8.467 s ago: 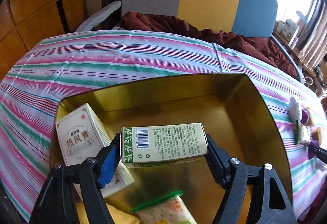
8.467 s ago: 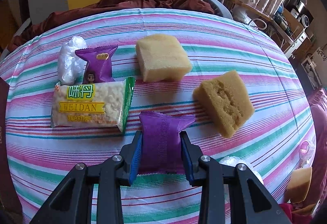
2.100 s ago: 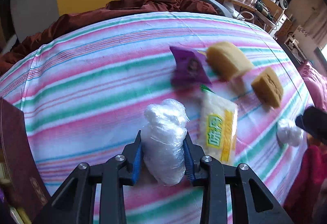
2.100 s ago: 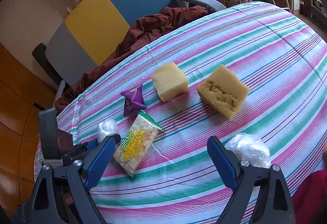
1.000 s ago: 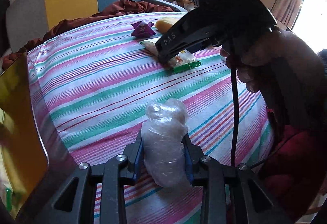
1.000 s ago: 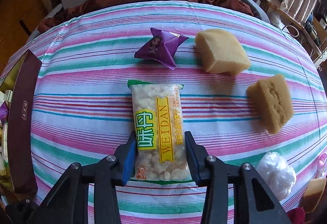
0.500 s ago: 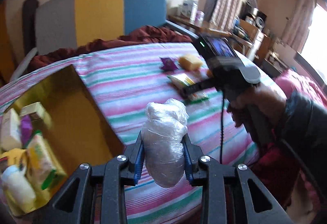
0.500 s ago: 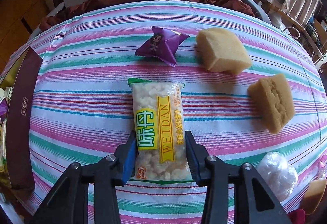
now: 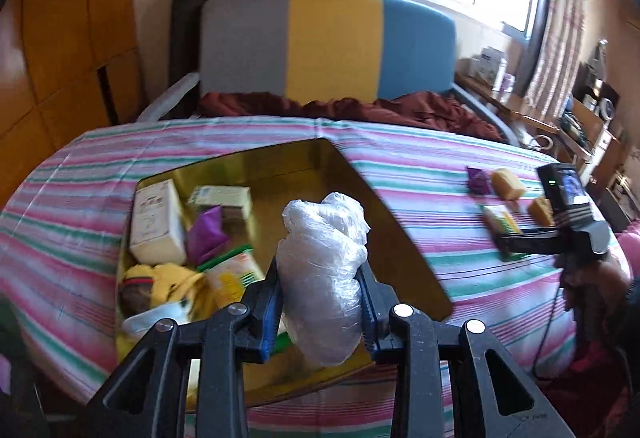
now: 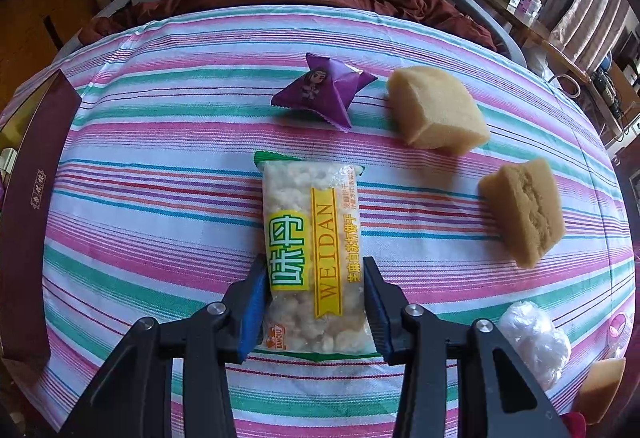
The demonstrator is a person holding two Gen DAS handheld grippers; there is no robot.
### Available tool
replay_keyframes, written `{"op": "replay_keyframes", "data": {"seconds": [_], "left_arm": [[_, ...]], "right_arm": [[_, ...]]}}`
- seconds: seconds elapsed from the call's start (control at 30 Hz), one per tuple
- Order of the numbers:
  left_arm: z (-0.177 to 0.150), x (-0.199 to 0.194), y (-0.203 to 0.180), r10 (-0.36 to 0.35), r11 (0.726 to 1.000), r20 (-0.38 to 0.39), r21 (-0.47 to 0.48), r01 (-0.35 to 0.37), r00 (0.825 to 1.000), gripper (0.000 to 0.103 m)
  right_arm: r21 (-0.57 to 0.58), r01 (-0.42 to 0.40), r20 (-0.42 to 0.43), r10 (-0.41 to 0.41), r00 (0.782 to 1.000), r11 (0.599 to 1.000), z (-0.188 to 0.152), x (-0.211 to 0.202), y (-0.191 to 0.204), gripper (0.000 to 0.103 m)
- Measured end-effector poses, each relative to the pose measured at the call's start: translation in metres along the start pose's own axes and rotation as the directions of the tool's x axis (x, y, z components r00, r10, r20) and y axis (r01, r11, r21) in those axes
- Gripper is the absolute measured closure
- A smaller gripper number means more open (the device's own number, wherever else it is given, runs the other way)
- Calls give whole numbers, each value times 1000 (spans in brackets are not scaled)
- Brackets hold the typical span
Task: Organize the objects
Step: 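Lower the plastic bundle into the gold tray and open the left gripper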
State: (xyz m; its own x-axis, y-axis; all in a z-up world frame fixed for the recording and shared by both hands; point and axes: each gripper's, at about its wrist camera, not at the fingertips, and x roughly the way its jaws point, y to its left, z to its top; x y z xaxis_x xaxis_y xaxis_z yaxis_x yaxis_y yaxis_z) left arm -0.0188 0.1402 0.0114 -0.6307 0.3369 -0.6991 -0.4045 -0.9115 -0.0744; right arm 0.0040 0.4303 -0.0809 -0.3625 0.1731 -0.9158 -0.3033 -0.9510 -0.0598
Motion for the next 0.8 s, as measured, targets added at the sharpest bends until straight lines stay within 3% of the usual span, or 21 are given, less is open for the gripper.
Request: {"op": "replay_keyframes", "data": {"seconds": [0.43,0.8], "left_arm": [[0,45,44,45,994,-88,-90,-53,995,69],[8,105,78,124,980,-201,-129,-152,972,69]], "right_arm": [[-34,37,8,-36,999,999,-4,-1,8,59],[-50,42,8,-42,999,998,-2,-1,13,59]]}}
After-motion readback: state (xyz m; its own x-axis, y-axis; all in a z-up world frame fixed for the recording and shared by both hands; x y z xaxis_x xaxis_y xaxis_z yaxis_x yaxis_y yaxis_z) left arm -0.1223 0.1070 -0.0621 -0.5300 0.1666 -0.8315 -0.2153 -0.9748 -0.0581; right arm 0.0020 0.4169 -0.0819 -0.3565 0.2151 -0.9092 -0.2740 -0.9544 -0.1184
